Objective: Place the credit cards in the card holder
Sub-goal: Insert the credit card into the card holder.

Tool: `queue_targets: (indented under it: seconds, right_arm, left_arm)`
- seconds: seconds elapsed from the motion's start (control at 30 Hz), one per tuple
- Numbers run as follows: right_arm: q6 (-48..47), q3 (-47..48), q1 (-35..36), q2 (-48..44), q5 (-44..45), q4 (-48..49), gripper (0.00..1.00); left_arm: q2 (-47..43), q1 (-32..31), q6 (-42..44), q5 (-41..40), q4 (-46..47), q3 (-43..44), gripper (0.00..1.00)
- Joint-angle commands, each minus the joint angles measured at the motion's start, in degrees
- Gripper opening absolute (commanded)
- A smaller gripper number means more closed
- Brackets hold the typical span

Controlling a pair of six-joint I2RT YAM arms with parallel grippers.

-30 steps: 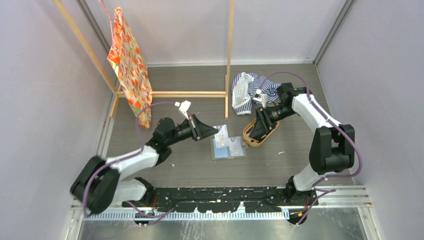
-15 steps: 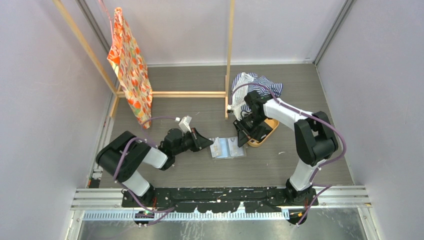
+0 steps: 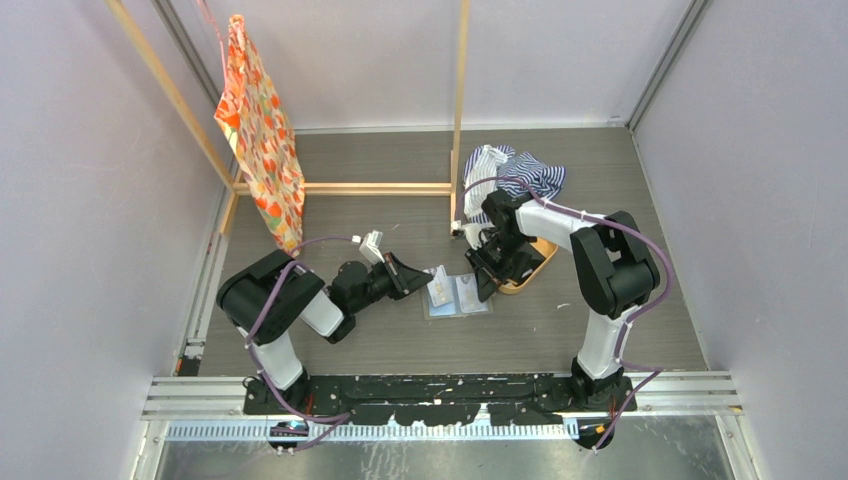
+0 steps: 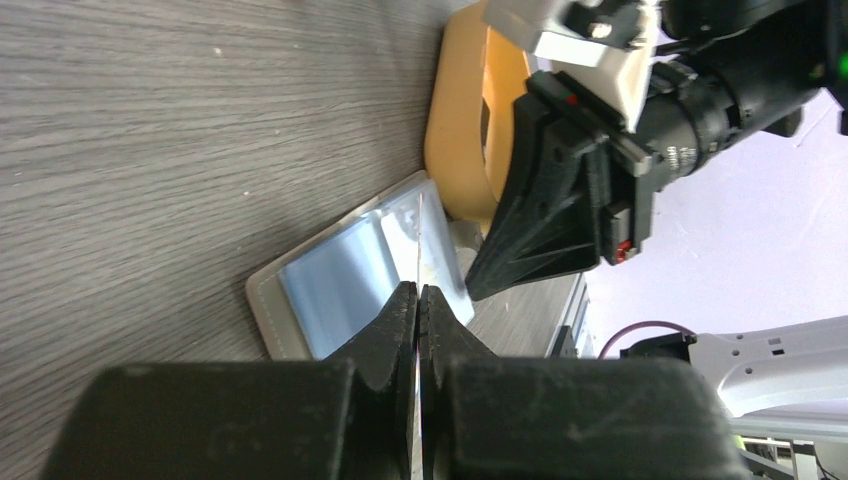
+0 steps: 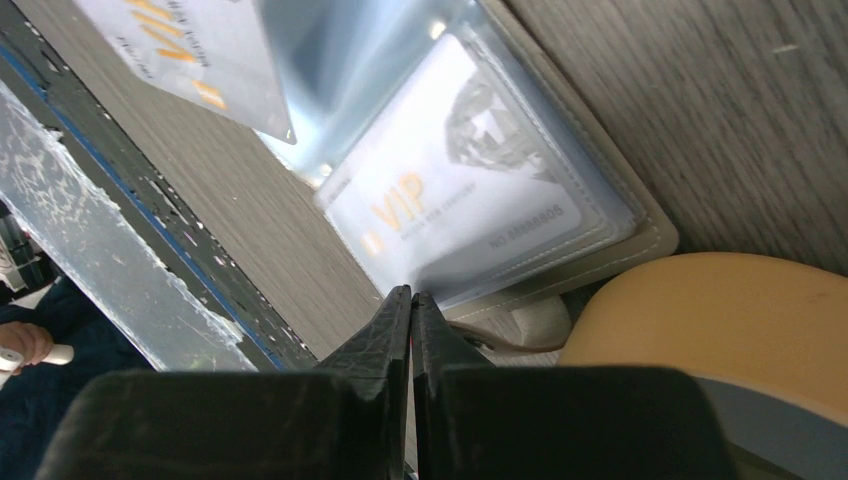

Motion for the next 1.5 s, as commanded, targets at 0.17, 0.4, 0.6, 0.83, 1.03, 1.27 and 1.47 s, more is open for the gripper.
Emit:
queue_targets:
  seconds: [0.17, 0.4, 0.6, 0.83, 1.03, 1.27, 1.47]
  right_arm:
    - [0.80, 0.96, 0.17, 1.24, 2.71, 0.15, 0.07]
    - [0.87, 0.95, 0.15, 1.23, 2.96, 0.00, 0.07]
    - [0.91, 0.96, 0.18, 1.25, 2.87, -0.02, 0.07]
    - [0.96, 1.05, 0.18, 1.29, 2.52, -0.14, 0.07]
    - [1.01, 1.05, 0.27, 1.26, 2.52, -0.21, 0.07]
    - [1.04, 1.14, 0.46, 1.35, 2.34, -0.25, 0.07]
    - [1.04, 1.09, 0.61, 1.39, 2.25, -0.27, 0.07]
  left_arm:
    - [4.35, -1.26, -1.38, -2.07, 7.58, 2.17, 0.00]
    - [5.90, -1.57, -1.57, -2.61, 7.87, 3.17, 0.00]
    - [6.43, -1.83, -1.90, -2.53, 7.87, 3.35, 0.00]
    - [7.93, -2.01, -1.72, -2.92, 7.87, 3.21, 0.00]
    - [8.81, -2.40, -1.66, -3.02, 7.87, 3.52, 0.00]
    - [9.88, -3.99, -1.52, -4.40, 7.87, 2.80, 0.00]
    - [10.23, -5.21, -1.91, -5.82, 7.87, 2.44, 0.00]
